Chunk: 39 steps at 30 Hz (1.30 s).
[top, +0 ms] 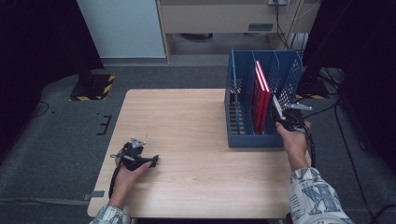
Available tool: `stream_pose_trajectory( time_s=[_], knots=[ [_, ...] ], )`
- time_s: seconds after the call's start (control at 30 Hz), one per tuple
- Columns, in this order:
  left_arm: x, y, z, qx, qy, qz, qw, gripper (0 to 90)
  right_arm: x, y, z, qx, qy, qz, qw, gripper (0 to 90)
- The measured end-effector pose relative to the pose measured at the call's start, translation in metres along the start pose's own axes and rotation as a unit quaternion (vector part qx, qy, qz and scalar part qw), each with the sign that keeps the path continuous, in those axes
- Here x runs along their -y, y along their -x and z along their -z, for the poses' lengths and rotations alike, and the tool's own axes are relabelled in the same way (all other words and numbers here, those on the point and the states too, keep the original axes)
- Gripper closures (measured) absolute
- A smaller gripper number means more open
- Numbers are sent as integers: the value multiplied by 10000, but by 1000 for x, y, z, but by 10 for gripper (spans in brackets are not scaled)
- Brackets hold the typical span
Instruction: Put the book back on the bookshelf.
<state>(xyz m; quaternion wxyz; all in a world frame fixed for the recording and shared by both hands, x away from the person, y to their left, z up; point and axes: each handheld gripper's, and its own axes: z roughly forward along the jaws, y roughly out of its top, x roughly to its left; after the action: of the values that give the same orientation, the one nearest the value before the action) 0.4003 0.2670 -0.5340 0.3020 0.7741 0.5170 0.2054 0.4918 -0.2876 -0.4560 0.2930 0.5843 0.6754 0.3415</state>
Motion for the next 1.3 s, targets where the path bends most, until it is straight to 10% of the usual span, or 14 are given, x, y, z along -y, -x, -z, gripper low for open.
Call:
stream_pose_trajectory(
  time_s=[1.0, 1.3],
  knots=[
    [-1, 1, -1, 22, -6, -34, 10000, 26, -5, 7, -8, 408, 139, 149, 9990, 749],
    [-1, 2, 0, 28, -10, -38, 10000, 28, -5, -1, -5, 389, 316, 258, 9984, 627]
  ],
)
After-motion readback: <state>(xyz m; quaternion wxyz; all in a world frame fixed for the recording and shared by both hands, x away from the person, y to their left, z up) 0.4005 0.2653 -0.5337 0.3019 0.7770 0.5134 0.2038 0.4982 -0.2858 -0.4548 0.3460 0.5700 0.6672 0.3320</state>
